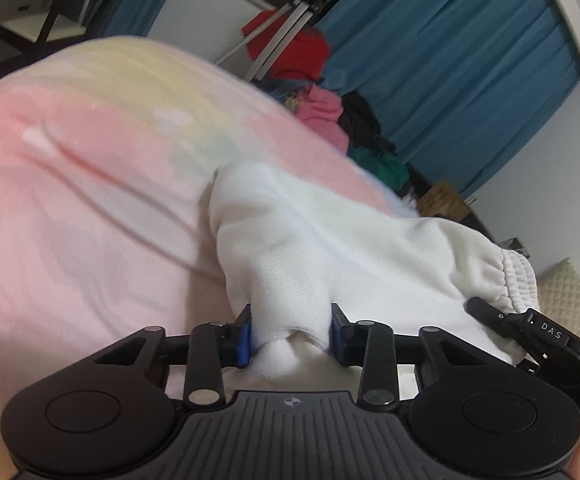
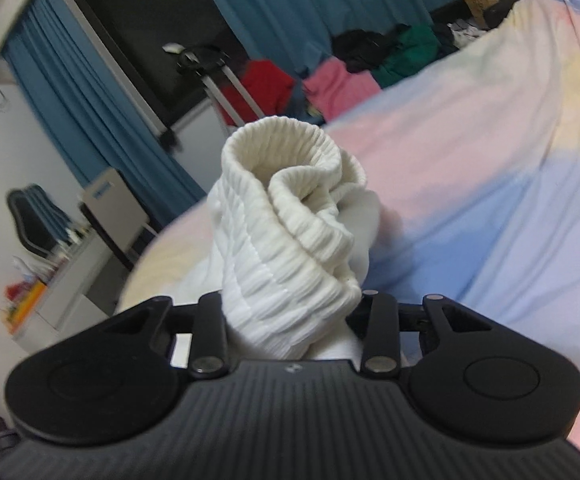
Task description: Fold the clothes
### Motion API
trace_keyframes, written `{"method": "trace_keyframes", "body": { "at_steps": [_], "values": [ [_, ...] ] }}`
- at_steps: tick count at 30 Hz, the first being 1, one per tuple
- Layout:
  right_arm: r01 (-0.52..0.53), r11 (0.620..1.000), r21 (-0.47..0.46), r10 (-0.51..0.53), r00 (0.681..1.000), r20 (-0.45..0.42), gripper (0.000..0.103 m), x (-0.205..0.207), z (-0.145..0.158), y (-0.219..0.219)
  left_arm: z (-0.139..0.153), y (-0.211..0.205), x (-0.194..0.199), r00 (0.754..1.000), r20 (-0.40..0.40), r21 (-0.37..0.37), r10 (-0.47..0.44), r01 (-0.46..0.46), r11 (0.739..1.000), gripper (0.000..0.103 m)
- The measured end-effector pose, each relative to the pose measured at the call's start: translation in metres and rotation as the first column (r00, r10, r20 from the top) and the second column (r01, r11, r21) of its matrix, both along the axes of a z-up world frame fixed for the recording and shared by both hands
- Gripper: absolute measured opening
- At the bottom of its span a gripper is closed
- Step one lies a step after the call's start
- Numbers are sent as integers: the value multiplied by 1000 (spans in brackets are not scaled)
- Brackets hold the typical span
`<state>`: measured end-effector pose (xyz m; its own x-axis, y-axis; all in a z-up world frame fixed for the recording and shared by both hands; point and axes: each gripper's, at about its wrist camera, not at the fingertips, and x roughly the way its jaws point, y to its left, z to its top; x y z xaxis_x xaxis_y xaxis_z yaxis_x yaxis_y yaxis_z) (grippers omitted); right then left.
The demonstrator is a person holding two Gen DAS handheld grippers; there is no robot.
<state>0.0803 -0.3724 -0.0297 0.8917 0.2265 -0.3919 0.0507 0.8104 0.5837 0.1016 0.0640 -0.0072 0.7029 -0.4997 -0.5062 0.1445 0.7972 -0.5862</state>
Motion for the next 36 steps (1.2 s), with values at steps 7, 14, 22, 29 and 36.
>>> {"method": "trace_keyframes", "body": {
  "at_steps": [7, 14, 22, 29, 36],
  "values": [
    [14, 996, 90, -22, 996, 89, 38, 4, 40, -20, 57, -25, 25, 998, 55, -27, -17, 18, 999, 30],
    [97, 987, 128, -115, 982, 147, 38, 23, 84, -83, 90, -148, 100, 986, 120, 8, -117, 117, 993, 29],
    [276, 956, 100, -290, 943, 165, 38, 80, 113, -218, 120, -304, 193, 954, 191, 46, -231, 226, 973, 30],
    [422, 904, 70, -426, 904, 46, 38, 109, 53, -308, 55, -420, 239, 921, 129, 165, -367, 345, 924, 30],
    [480, 862, 164, -453, 874, -175, 41, 72, -69, -312, -36, -408, 219, 886, 30, 266, -463, 439, 858, 39]
  ]
}}
